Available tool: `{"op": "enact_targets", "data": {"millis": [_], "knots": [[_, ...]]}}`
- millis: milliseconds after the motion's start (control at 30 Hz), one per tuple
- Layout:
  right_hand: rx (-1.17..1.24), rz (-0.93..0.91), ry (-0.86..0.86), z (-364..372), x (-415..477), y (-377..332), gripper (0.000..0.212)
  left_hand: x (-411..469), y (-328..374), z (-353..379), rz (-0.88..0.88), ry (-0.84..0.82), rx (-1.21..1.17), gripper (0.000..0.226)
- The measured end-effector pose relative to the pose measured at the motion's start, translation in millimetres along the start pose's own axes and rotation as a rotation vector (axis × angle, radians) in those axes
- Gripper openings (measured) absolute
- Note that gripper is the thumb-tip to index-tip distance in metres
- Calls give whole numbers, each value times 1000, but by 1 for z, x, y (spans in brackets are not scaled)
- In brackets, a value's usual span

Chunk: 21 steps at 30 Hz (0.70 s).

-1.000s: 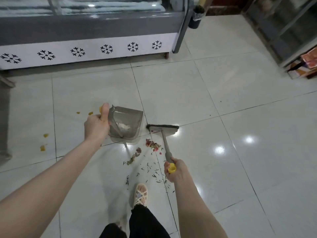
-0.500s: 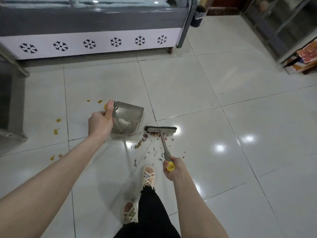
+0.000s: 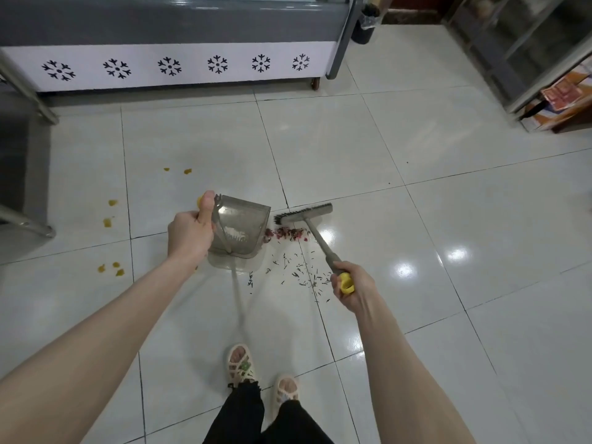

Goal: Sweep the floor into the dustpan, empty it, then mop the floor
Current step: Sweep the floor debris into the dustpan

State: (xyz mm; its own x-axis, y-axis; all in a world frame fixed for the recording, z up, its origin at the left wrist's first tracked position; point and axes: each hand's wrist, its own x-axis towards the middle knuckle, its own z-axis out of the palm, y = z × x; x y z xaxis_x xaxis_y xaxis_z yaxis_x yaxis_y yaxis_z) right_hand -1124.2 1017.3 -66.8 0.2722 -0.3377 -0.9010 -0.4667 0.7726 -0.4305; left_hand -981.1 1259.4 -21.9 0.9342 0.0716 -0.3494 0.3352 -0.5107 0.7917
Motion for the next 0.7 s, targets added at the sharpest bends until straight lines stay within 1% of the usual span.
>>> {"op": "enact_targets", "data": {"millis": [67,100,200,300,400,500,700], "knots": [[-50,-23,-8,-15,-6,-7,10,-15,-3,2,-3,-2,-10,71],[-85,-34,-9,-23,-9,-11,11,-23,-3,3,-6,-2,-15,72],[-182,-79,1,-54,-16,-25,21,-52,-6,13,12,-1,-13,73],[-219,-105,11,-89,-23,-33,30,-85,-11,25,26,3,-4,70],[-312,-143,56,-125,-31,-35,24,-118,-15,38,23,-7,-20,69],[-415,-144,90,-155,-39,-35,11,-142,-18,46,11,3,-37,69],[-604,-110,193,-194,-44,-24,9,-175,-26,55,-52,15,-26,76]]}}
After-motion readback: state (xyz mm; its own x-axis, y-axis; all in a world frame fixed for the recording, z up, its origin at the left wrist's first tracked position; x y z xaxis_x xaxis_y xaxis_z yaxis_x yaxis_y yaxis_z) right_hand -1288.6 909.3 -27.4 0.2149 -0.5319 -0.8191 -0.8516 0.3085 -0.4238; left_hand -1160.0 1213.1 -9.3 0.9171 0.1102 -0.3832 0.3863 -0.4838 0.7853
